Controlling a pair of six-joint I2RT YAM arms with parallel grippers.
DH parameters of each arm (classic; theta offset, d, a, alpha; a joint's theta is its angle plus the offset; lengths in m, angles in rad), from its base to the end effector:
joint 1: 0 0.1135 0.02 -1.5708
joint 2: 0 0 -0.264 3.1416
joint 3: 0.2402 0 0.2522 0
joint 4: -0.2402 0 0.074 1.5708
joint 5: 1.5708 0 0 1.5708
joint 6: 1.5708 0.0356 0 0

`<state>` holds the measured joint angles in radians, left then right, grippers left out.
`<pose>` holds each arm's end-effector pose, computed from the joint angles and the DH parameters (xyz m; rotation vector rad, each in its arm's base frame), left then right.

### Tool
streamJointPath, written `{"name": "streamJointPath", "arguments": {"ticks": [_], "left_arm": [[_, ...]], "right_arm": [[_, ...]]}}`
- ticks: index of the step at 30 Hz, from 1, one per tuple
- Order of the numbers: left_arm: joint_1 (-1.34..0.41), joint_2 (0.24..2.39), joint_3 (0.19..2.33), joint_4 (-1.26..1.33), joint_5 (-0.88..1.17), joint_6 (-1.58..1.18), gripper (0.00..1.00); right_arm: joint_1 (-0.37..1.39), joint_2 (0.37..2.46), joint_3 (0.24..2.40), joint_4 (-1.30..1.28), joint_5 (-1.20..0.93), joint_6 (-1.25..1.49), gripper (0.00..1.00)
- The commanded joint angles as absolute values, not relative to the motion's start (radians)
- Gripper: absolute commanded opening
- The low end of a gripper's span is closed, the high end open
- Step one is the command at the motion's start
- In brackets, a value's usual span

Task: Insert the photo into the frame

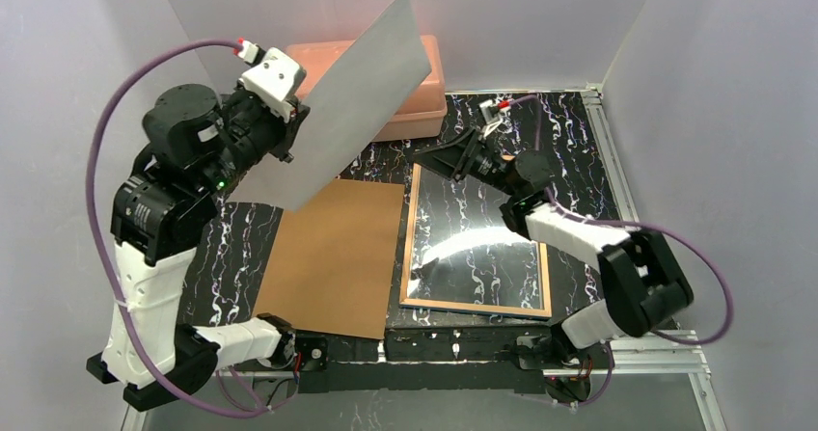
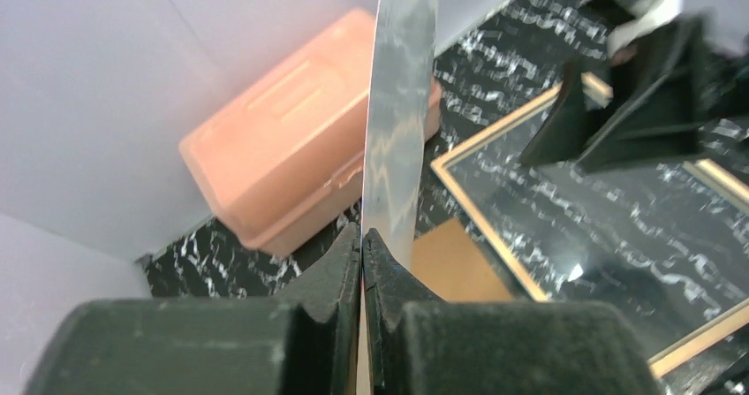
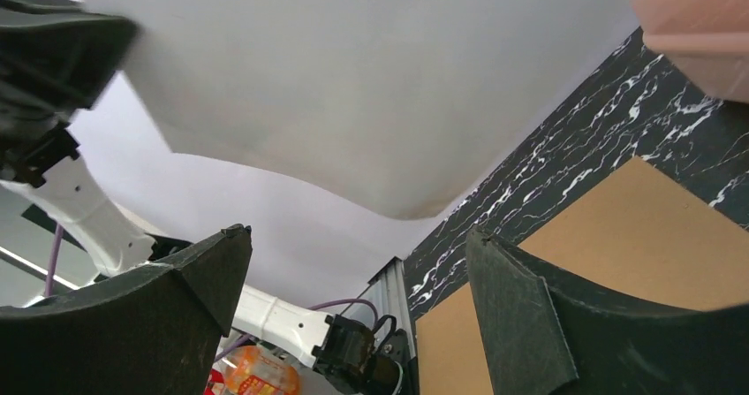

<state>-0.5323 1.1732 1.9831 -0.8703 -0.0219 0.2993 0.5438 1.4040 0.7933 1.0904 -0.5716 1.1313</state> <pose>0.1319 -0.0768 0.5691 0.6444 1.5011 -0.1610 0.2497 0.1735 0.3305 -0.2149 1.3567 1.7566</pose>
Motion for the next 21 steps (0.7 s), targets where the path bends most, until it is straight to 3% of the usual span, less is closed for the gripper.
{"name": "streamJointPath", "arguments": {"ticks": [1,10,16,21], "left_arm": [[-0.535,1.158,2.048,-0.801,0.072,0.218,0.00],[-0.535,1.114,2.068,-0.768,0.112,0.139,0.00],[-0.535,1.101,2.090,-0.782,0.110,0.130,0.00],[-0.536,1.094,2.095,-0.794,0.116,0.125,0.00]], "right_arm": [[0.600,1.494,0.856,1.375,-0.547,1.209,0.99],[0.649,1.721,0.979,1.681,-0.447,1.280,0.99],[0.681,1.733,1.014,1.558,-0.434,1.158,0.99],[0.686,1.758,1.014,1.611,-0.398,1.160,0.99]]}}
